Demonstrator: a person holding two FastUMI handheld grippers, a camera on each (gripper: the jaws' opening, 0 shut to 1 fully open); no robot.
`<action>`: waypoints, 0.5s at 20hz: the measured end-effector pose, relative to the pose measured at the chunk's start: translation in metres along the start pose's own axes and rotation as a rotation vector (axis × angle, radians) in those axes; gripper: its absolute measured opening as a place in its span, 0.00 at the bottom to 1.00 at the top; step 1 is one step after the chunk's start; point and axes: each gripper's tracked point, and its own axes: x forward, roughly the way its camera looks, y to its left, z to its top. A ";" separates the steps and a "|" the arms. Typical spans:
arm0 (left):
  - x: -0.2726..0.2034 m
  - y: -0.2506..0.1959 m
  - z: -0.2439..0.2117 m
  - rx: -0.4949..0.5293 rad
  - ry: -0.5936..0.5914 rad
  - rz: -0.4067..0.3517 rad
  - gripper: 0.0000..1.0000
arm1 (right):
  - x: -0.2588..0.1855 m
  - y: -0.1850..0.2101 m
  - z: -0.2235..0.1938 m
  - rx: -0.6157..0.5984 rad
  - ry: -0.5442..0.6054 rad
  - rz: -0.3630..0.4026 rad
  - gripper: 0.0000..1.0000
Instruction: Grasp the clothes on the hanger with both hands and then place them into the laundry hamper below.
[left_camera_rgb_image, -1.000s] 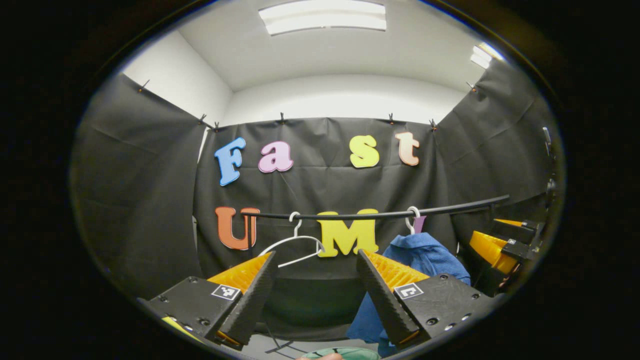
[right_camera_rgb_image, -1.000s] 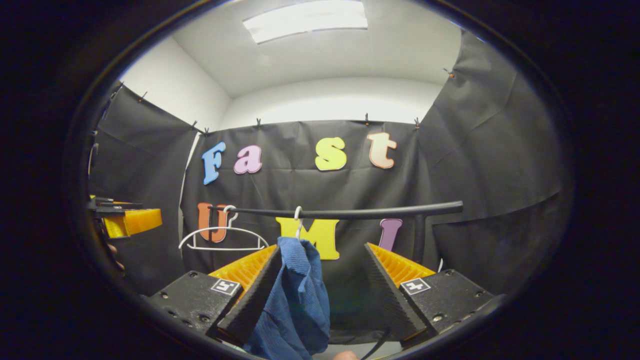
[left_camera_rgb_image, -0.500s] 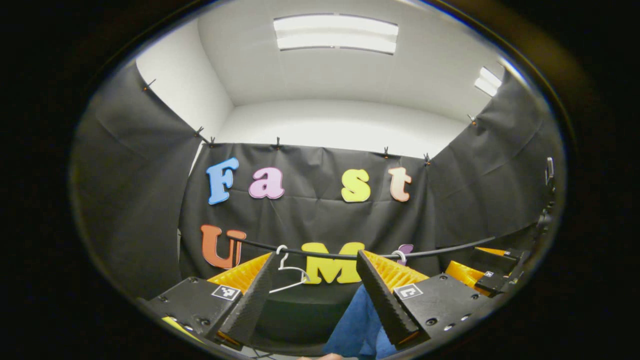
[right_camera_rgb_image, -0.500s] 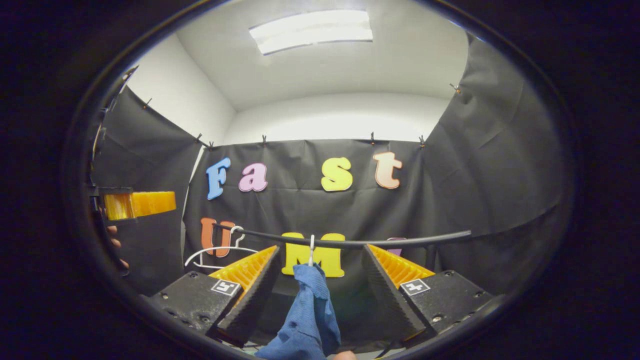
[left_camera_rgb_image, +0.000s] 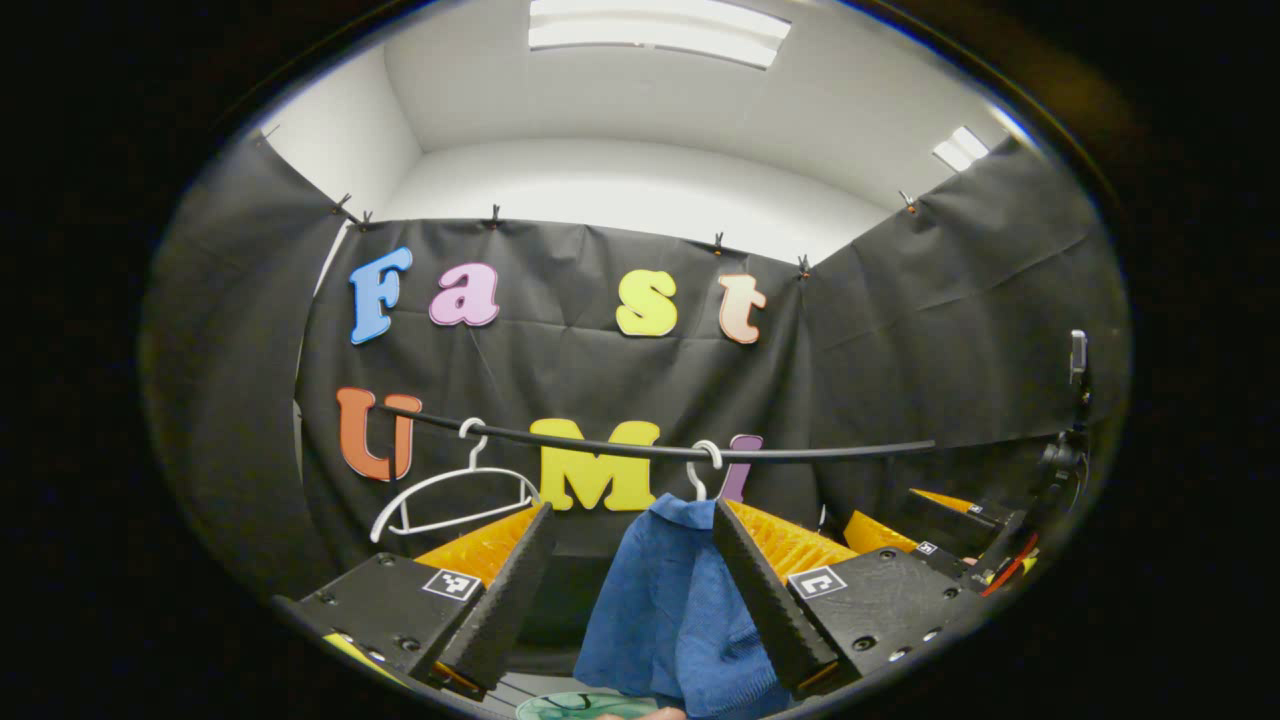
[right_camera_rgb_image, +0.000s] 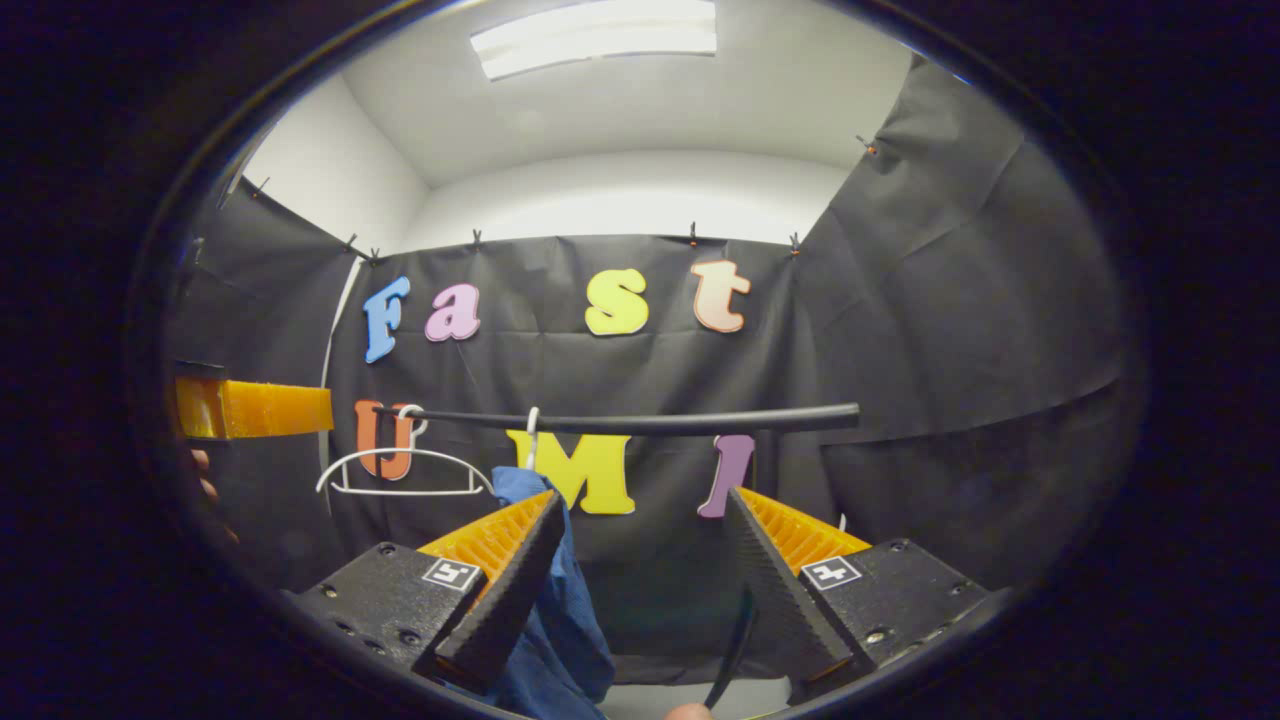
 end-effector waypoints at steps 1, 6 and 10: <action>0.002 -0.010 -0.006 0.001 0.015 -0.010 1.00 | 0.000 -0.007 -0.004 -0.001 0.008 -0.008 1.00; 0.014 -0.056 -0.040 -0.019 0.093 -0.058 0.96 | 0.006 -0.038 -0.027 -0.004 0.040 -0.001 1.00; 0.026 -0.101 -0.041 -0.055 0.108 -0.116 1.00 | 0.011 -0.057 -0.052 0.005 0.081 0.028 1.00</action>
